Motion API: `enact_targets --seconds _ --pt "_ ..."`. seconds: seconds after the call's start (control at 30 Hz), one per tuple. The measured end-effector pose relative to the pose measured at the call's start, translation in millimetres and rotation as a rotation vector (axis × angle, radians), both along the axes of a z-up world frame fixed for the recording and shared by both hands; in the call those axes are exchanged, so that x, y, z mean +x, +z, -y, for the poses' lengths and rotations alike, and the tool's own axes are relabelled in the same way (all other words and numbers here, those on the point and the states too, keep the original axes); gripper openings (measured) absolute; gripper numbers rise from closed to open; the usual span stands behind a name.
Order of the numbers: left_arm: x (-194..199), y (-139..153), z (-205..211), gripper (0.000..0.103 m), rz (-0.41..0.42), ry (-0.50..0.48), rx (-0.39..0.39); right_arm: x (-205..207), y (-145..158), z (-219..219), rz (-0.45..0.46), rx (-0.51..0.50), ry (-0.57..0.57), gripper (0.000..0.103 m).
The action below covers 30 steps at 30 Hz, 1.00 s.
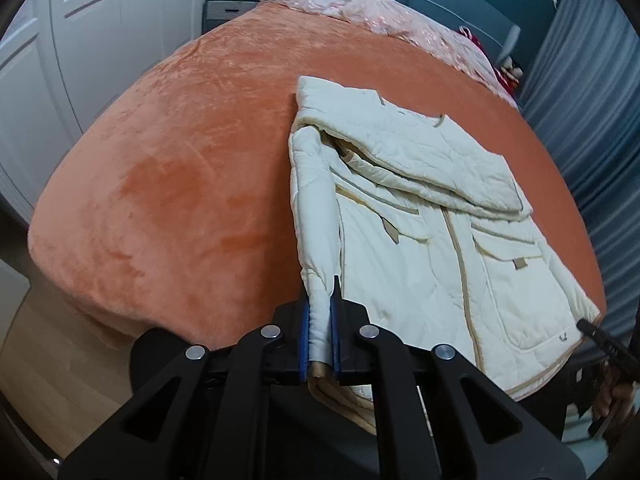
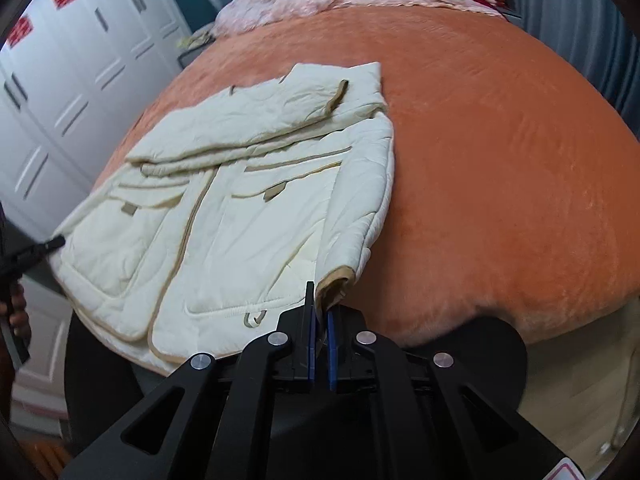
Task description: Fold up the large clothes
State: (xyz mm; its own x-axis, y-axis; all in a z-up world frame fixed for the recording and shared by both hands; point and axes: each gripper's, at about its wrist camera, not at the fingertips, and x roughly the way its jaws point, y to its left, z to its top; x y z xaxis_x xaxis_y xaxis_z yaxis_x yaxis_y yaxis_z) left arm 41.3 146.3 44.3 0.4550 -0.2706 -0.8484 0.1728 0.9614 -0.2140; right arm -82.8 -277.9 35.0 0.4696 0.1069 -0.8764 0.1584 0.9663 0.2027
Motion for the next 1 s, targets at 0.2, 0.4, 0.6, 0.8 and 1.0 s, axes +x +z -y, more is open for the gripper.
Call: enact_targets --seconds 0.2,0.4,0.6,0.8,1.0 --pt "-78 41 -36 0.007 -0.086 -0.038 0.053 -69 49 -13 -0.080 0.060 0.073 0.003" --pt "-49 93 -40 0.007 0.102 0.047 -0.040 -23 111 21 0.200 0.091 -0.049 0.003" --pt "38 90 -14 0.008 0.250 0.114 -0.057 78 96 58 0.360 0.200 -0.200 0.003" --pt "113 45 8 0.009 0.209 0.176 0.014 137 63 48 0.393 0.141 -0.270 0.004" --pt "148 15 13 0.040 0.251 0.287 0.103 171 30 50 0.366 0.159 -0.343 0.011"
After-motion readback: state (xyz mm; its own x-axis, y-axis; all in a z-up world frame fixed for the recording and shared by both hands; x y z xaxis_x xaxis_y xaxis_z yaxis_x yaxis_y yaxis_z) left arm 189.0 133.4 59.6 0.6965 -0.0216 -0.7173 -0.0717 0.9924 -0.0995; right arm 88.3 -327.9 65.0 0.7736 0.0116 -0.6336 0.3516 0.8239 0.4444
